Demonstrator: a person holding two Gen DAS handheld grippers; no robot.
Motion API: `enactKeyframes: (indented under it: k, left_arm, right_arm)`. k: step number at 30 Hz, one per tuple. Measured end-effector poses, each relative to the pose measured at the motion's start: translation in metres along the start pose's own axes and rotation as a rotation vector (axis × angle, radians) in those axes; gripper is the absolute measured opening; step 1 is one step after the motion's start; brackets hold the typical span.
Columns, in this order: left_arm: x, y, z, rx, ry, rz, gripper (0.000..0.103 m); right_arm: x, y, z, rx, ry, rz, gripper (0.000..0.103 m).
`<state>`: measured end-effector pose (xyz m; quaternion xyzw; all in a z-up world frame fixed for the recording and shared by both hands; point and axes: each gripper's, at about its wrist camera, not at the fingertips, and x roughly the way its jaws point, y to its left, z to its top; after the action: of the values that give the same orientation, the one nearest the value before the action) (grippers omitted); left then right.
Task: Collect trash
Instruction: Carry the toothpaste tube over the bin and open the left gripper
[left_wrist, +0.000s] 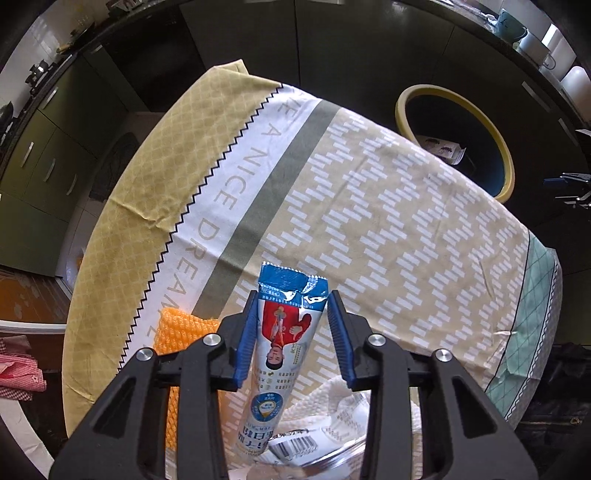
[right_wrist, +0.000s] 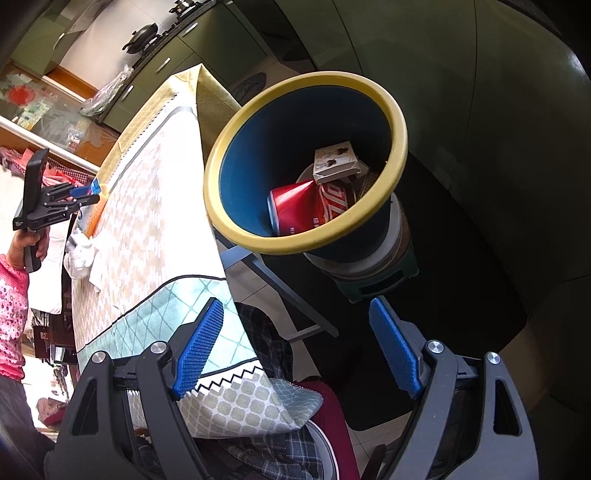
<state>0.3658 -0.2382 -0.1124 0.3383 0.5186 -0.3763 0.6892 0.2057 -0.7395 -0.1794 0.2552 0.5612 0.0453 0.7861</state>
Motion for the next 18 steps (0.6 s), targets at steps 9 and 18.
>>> enactKeyframes:
  k: [9, 18]
  left_arm:
    - [-0.049, -0.045, 0.026, 0.054, -0.097, -0.012, 0.036]
    - [-0.074, -0.131, 0.093, 0.194, -0.19, -0.102, 0.036]
  right_arm:
    - [-0.01, 0.005, -0.003, -0.044, -0.021, 0.012, 0.081]
    - [-0.019, -0.014, -0.006, -0.041, -0.045, 0.013, 0.081]
